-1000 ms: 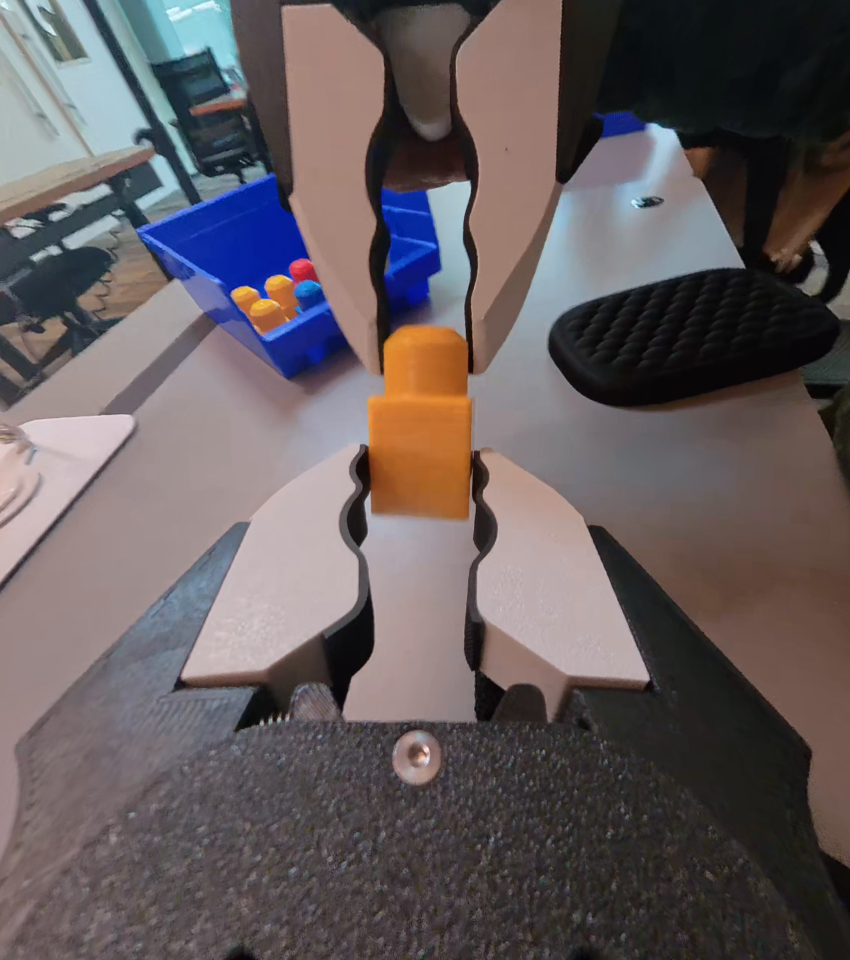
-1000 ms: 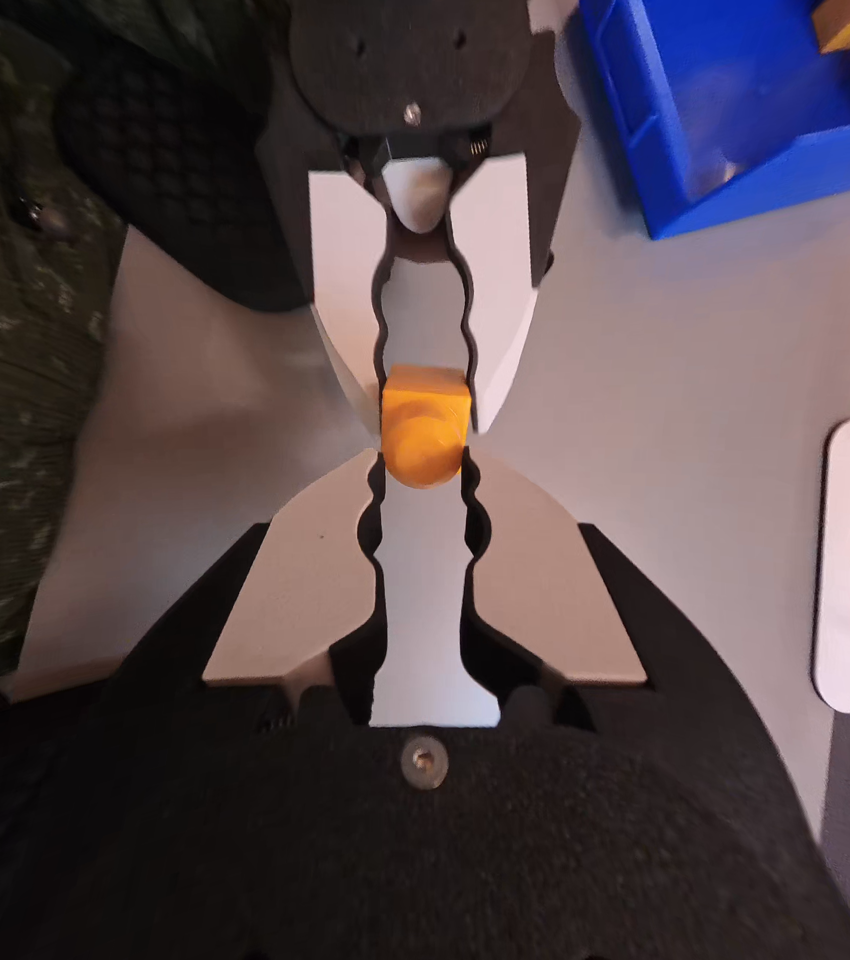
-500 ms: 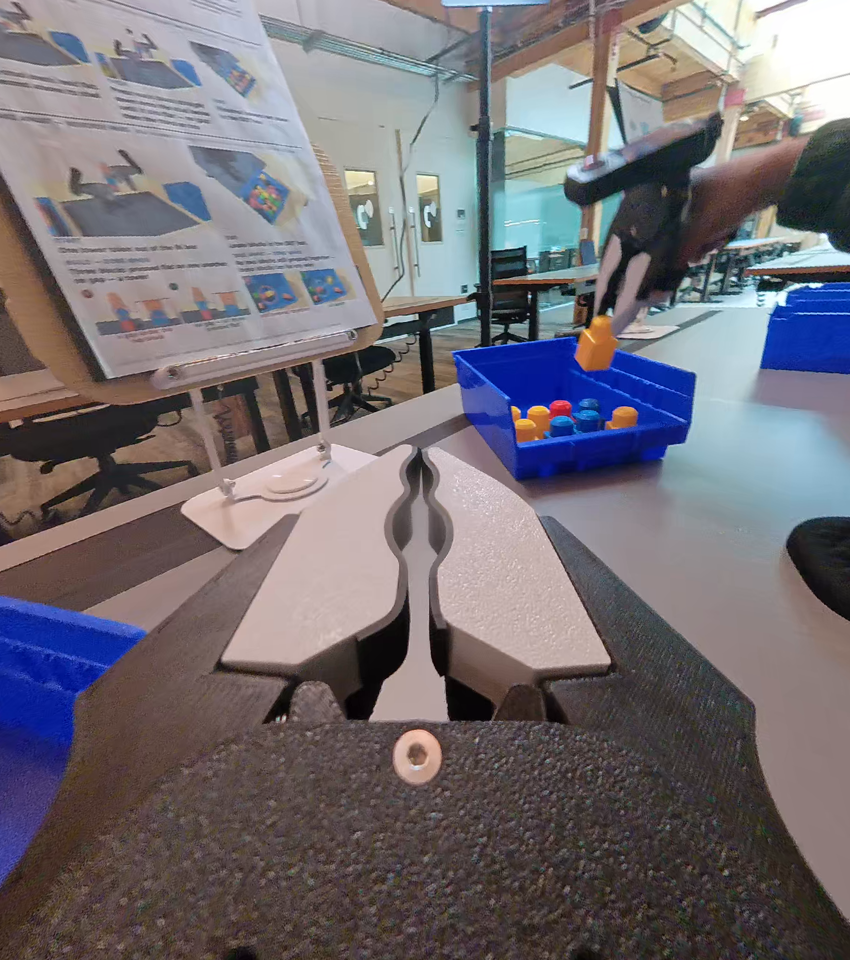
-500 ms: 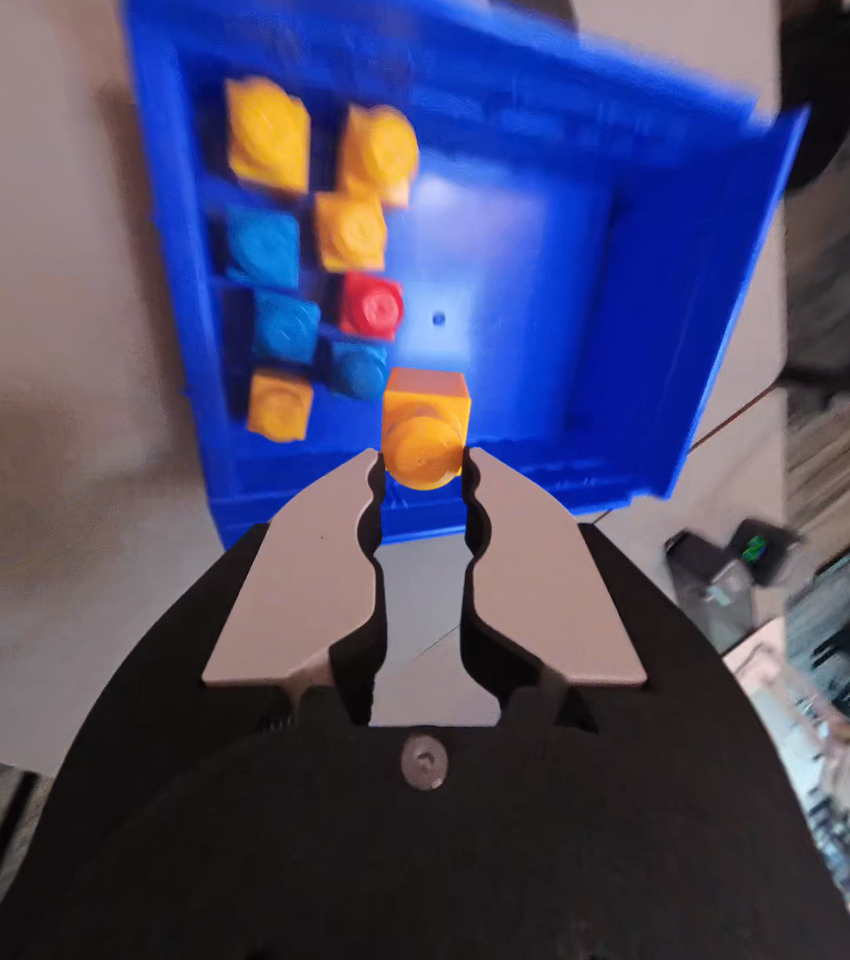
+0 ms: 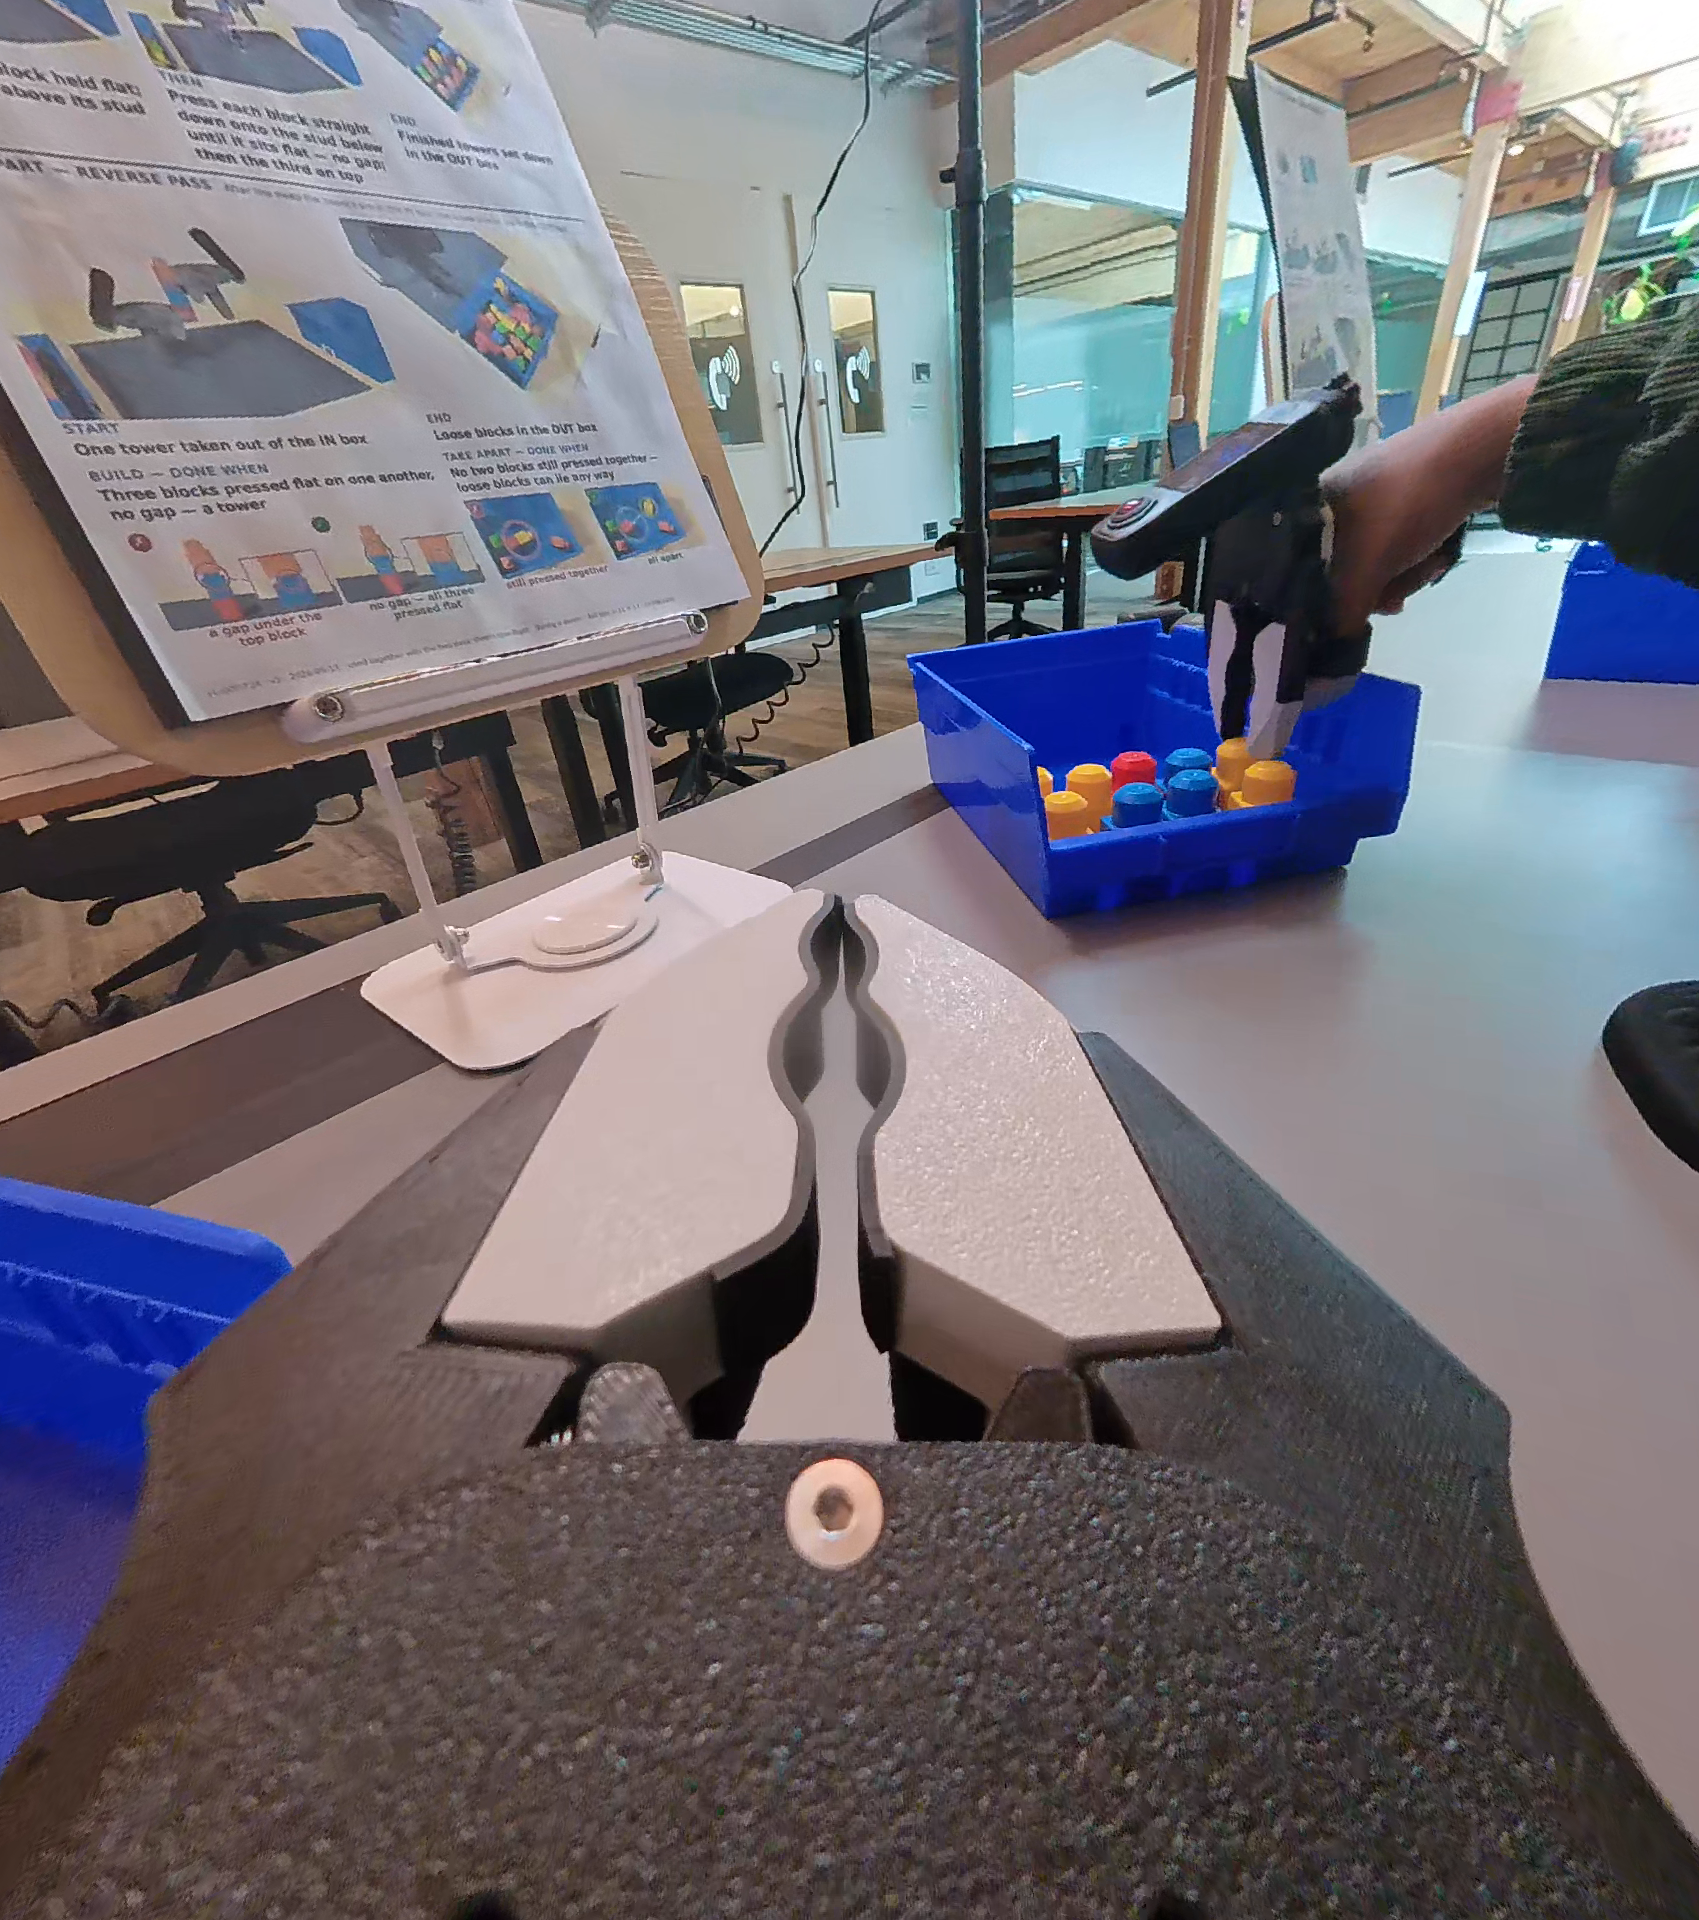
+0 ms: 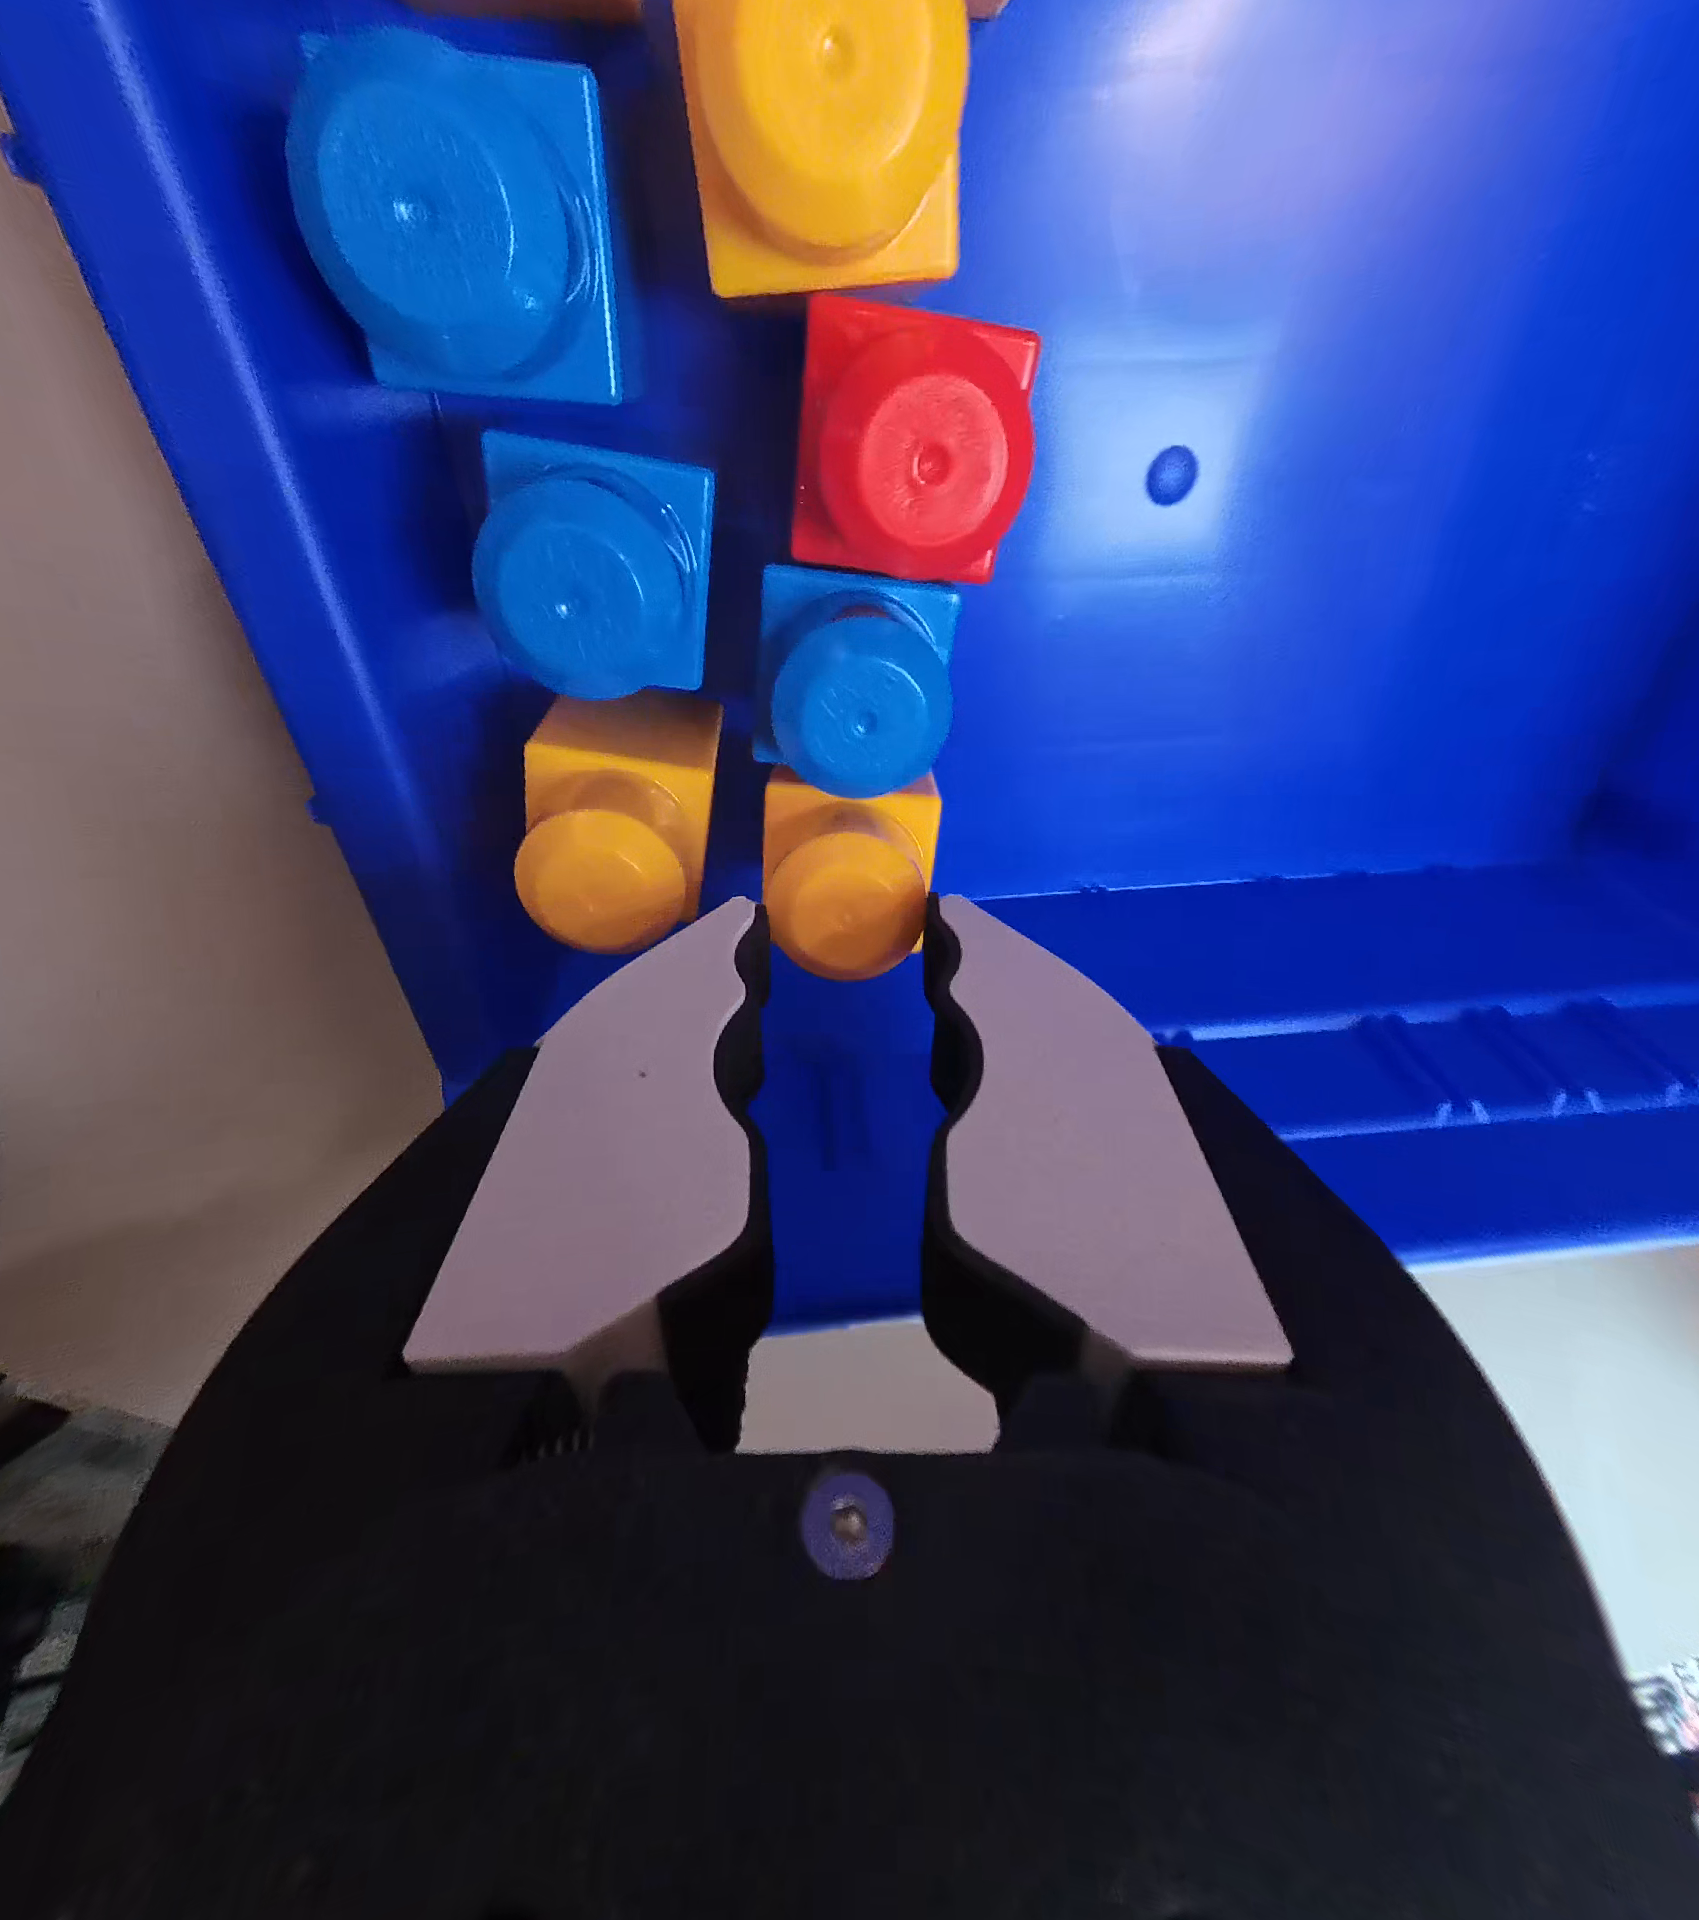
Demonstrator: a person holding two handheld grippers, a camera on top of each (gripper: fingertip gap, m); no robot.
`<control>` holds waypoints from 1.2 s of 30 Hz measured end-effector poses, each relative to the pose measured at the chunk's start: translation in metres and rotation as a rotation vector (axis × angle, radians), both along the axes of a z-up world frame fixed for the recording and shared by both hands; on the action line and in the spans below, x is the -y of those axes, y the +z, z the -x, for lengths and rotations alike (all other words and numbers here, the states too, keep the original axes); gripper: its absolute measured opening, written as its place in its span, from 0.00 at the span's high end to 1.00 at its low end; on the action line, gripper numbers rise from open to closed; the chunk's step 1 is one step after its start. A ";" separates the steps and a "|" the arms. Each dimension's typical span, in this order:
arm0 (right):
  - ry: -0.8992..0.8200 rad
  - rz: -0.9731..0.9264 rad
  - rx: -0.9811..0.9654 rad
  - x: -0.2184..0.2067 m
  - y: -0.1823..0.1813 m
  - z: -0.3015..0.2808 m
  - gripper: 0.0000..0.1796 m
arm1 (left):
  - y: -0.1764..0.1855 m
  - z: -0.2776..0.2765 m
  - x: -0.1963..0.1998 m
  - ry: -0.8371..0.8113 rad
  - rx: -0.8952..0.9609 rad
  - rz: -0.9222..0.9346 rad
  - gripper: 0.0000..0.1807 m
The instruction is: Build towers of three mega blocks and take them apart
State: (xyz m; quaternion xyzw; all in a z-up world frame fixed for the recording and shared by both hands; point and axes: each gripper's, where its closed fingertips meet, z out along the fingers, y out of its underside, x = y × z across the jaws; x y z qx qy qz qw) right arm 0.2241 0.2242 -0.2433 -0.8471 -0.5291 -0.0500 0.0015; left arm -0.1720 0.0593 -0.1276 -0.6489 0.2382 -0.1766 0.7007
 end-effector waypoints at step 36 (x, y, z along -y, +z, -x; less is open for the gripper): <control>-0.074 -0.726 -1.413 0.141 0.113 0.219 1.00 | -0.044 0.349 -0.129 1.004 0.020 0.665 0.56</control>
